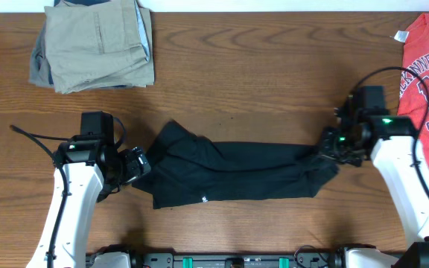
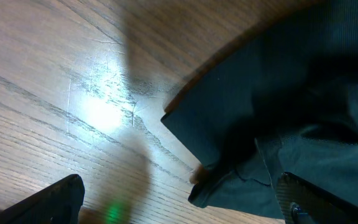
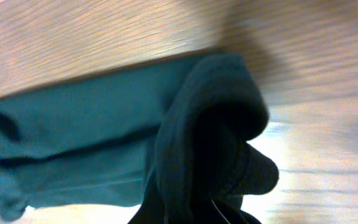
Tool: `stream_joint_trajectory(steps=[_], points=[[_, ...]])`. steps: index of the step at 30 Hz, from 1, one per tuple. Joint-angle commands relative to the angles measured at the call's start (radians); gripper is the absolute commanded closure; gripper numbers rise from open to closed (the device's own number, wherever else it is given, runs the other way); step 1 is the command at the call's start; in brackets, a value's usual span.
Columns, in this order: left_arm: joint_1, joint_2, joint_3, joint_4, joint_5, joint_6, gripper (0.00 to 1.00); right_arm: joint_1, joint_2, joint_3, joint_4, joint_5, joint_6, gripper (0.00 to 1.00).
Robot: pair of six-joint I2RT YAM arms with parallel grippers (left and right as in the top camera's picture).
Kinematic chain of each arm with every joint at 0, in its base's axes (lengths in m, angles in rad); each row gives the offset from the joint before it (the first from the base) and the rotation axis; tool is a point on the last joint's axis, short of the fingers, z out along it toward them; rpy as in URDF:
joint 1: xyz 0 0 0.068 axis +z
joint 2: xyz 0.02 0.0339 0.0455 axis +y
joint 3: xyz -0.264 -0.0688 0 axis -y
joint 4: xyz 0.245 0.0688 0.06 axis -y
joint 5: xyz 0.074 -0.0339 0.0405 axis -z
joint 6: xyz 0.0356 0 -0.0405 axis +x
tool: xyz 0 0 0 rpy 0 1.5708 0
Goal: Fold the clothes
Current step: 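Fold the right end leftward over the shirt with the right gripper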
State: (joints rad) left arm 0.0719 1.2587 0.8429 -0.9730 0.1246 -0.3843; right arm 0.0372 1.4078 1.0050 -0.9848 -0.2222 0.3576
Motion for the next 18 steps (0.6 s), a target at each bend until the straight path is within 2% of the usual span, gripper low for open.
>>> stream_joint_trajectory(steps=[1, 12, 18], points=[[0.003, 0.002, 0.005, -0.006, -0.002, 0.018, 0.0, 0.072, 0.028, 0.008, 0.016, -0.044, 0.069, 0.99], [0.003, 0.002, -0.006, -0.006, -0.002, 0.018, 0.0, 0.232, 0.151, 0.008, 0.149, -0.165, 0.11, 0.99], [0.003, 0.002, -0.007, -0.004, -0.003, 0.018, 0.0, 0.286, 0.166, 0.008, 0.166, -0.197, 0.142, 0.99]])
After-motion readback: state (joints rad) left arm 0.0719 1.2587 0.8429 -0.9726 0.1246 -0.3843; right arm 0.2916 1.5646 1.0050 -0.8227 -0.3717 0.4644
